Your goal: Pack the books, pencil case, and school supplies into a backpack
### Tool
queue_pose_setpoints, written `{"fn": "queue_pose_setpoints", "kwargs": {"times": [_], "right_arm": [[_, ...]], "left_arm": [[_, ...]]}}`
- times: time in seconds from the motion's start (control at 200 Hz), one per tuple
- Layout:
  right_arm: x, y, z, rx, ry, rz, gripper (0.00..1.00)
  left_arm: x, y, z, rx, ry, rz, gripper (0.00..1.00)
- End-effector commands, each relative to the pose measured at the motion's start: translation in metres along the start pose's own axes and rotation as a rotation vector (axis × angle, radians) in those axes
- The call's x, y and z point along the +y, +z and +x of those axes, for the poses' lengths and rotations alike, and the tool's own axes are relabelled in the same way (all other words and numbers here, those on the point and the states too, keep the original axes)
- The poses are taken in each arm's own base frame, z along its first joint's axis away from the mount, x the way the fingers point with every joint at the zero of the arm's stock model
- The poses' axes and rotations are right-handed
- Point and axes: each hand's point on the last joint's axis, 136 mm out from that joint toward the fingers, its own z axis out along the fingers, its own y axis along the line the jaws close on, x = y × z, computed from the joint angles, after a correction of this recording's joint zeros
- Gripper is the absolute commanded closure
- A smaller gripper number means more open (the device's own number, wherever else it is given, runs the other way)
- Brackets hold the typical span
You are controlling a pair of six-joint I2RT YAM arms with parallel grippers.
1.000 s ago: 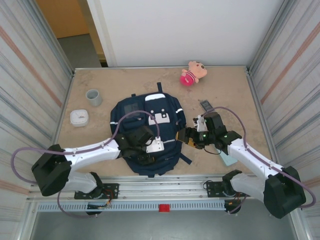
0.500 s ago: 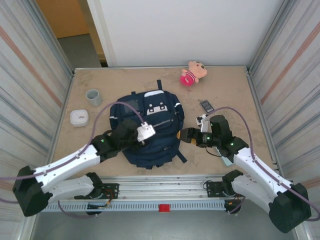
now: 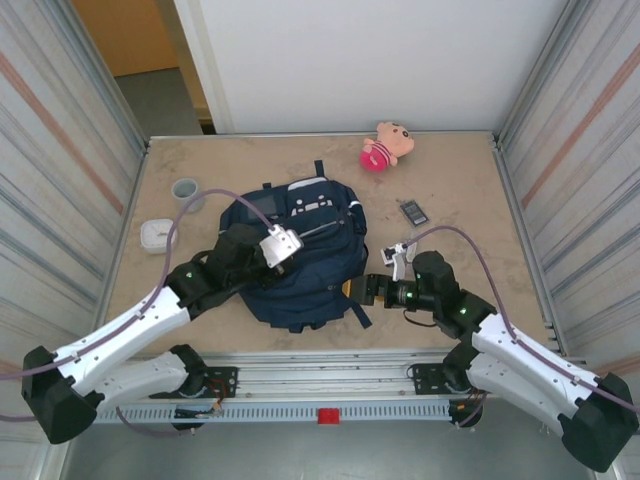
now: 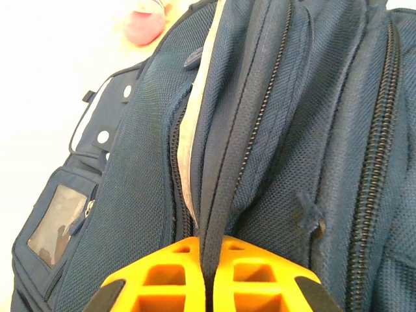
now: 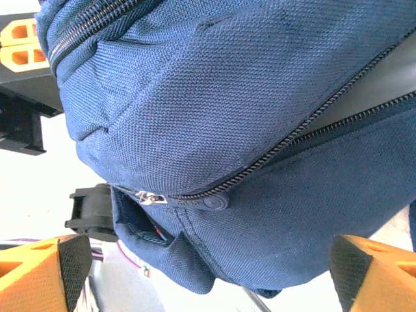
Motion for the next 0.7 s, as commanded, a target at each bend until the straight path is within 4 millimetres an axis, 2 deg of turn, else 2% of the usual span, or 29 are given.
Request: {"fn": "queue_pose_setpoints", "kwargs": {"times": [0.0,0.09,0.256,0.421,0.496,0.581,0.611,0.636,0.697], "right_arm": [[0.027,0.001,-0.014,-0.022,-0.134,-0.084,0.06],[0.027,0.003,-0.025,-0.04,-0.191,-0.069,0.04],[0.043,0.016,-0.04,-0.015,-0.057,-0.205,0.03],[0.054,0.031,-0.05,-0.019,-0.013,-0.222,0.05],[0.054,0.032,-0.06,-0.058,0.01,-0.211,0.18],[0.055,0.033,-0.069,-0.092,0.011,-0.196,0.51],[0.054,0.033,-0.071,-0.105,0.011,-0.19,0.64],[0.053,0.033,-0.073,-0.113,0.01,-0.187,0.72],[0.054,0.035,-0.075,-0.116,0.005,-0.189,0.81]], "left_arm": [[0.016,-0.037,-0.064,-0.253,-0.019,-0.001,1.0],[0.016,-0.041,-0.065,-0.274,-0.021,0.031,1.0],[0.015,-0.04,-0.063,-0.269,-0.027,0.055,1.0],[0.014,-0.033,-0.061,-0.26,-0.041,0.068,1.0],[0.018,-0.029,-0.054,-0.228,-0.043,0.038,1.0],[0.02,-0.024,-0.044,-0.174,-0.045,0.023,0.99],[0.019,-0.023,-0.041,-0.158,-0.046,0.027,0.93],[0.018,-0.023,-0.039,-0.148,-0.048,0.033,0.84],[0.012,-0.025,-0.039,-0.144,-0.055,0.07,0.62]]}}
